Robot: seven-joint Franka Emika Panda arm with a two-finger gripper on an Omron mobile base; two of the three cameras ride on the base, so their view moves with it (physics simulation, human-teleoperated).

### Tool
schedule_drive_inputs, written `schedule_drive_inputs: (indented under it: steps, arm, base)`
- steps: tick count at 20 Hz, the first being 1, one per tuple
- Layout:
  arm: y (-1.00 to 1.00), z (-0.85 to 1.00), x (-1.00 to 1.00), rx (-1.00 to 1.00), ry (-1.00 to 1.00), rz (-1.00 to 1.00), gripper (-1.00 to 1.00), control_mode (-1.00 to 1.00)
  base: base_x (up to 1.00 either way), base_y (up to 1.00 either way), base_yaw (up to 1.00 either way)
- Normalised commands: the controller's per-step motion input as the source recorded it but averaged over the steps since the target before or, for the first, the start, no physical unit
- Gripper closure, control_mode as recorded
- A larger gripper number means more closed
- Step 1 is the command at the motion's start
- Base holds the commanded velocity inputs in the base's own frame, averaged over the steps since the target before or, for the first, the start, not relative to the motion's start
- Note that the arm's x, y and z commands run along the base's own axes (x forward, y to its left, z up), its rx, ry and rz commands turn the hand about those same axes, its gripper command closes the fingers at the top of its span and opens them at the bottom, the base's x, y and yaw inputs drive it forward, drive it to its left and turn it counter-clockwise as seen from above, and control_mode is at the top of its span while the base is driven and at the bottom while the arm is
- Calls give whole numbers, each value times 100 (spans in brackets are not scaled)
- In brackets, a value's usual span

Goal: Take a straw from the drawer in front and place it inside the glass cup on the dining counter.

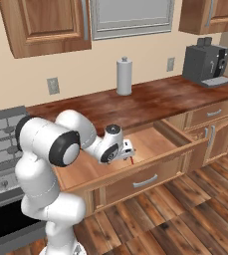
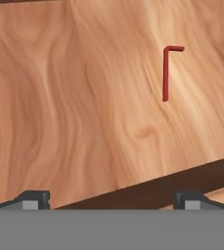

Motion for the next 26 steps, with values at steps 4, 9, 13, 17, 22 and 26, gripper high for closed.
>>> schedule_drive_inputs:
  steps: [4,9,13,17,22,26]
  arm:
    - [-1,0,26,0,1,0,-100,-100]
    - [-5,-3,23,0,4,0,-100,-100]
    - [-5,-9,30,0,4,0,-100,-100]
    - [-4,-11,24,0,3,0,-100,-100]
    - [-10,-24,17,0,0,0,-100,-100]
    - [-6,-28,25,0,0,0,-100,-100]
  base:
    - [0,0,0]
    - [0,0,0]
    - [0,0,0]
    - [0,0,0]
    - [0,0,0]
    - [0,0,0]
